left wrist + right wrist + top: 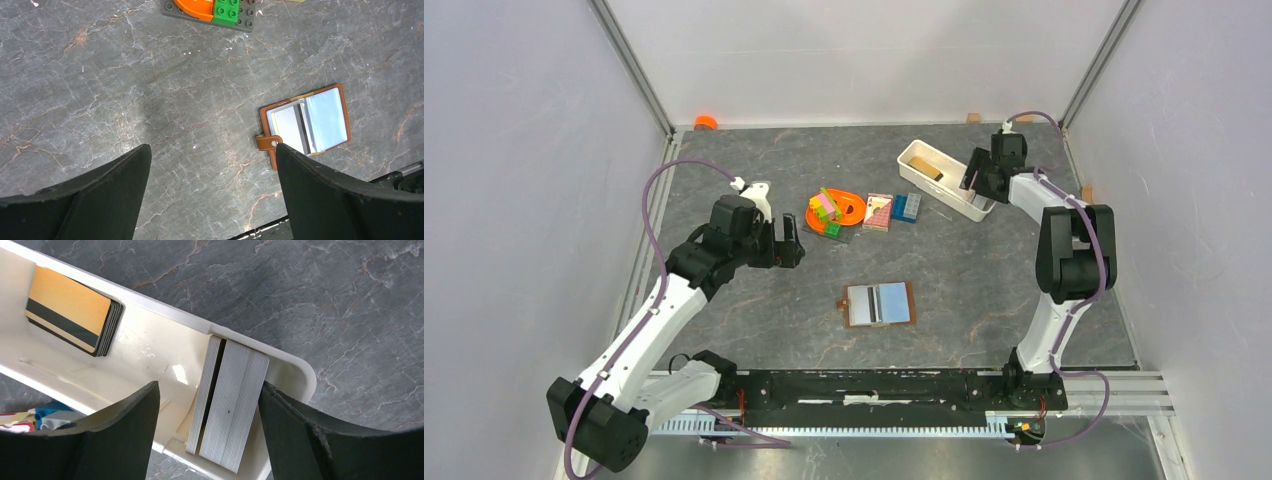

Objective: Put the credit cards into the card holder
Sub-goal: Pick up the credit card from the storage box.

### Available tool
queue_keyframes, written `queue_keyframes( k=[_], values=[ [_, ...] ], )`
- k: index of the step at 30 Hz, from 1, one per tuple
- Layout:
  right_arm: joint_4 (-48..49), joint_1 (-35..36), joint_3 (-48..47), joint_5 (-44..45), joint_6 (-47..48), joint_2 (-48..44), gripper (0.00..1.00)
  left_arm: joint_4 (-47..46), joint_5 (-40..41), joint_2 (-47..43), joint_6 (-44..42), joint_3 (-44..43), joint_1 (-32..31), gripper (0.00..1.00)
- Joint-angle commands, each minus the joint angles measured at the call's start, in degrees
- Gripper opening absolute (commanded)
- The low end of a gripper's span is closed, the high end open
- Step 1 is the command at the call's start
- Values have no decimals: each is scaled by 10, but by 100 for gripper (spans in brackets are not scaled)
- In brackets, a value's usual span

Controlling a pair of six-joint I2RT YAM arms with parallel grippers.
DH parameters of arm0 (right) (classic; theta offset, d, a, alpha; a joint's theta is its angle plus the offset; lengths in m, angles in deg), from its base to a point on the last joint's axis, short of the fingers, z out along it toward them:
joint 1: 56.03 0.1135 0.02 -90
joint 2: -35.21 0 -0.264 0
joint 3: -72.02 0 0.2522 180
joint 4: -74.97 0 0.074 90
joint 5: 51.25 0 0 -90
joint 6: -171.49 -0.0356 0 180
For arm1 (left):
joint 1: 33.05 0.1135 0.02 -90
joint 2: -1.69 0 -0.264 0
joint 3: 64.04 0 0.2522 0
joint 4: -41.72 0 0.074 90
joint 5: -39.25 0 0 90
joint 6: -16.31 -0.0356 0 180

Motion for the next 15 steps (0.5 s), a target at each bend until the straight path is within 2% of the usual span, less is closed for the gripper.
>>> queue_keyframes(
  k=[1,10,14,15],
  values=[
    [42,-2,24,-11,-45,-52,76,-11,-13,0,-24,-4,4,100],
    [55,-3,42,-2,-50,-75,72,-12,-18,-3,-24,-2,5,100],
    [52,-2,47,-2,-48,-69,58,-12,-20,-2,-23,-2,6,100],
    [51,-3,48,-2,-47,-68,52,-11,-21,-2,-23,-2,6,100]
  ],
)
